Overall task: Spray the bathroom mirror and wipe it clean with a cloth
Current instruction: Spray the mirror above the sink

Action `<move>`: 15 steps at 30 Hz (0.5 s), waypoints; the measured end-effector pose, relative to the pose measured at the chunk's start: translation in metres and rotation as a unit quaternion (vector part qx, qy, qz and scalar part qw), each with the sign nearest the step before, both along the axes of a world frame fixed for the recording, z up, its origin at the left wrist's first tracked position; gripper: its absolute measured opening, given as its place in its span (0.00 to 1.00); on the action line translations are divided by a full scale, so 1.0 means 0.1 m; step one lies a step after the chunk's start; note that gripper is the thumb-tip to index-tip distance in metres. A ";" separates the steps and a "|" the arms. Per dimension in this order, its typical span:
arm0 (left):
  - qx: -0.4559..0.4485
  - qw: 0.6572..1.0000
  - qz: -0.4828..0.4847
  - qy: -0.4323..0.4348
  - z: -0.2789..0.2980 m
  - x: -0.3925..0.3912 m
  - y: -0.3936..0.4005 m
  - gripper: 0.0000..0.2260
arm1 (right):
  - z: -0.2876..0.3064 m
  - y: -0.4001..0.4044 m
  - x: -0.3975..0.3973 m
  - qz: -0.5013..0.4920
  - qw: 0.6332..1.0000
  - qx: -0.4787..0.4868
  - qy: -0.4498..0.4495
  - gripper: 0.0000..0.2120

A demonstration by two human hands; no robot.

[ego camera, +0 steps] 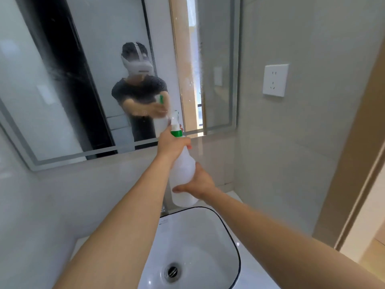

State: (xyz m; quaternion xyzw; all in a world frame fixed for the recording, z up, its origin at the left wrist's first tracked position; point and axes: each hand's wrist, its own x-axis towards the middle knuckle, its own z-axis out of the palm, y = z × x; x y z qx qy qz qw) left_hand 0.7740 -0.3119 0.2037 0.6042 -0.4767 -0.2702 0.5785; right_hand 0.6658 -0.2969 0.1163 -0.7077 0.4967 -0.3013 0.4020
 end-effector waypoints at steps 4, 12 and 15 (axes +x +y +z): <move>-0.011 1.000 -0.022 0.012 0.11 -0.31 -0.18 0.22 | 0.11 -0.15 -0.29 -0.020 1.000 -0.006 -0.004 0.44; -0.023 0.999 -0.036 0.012 0.14 -0.82 -0.42 0.15 | 0.11 -0.34 -0.74 -0.057 0.998 0.000 -0.007 0.45; -0.039 0.999 -0.023 0.007 0.17 -0.94 -0.46 0.11 | 0.15 -0.39 -0.84 -0.052 0.999 -0.001 -0.008 0.45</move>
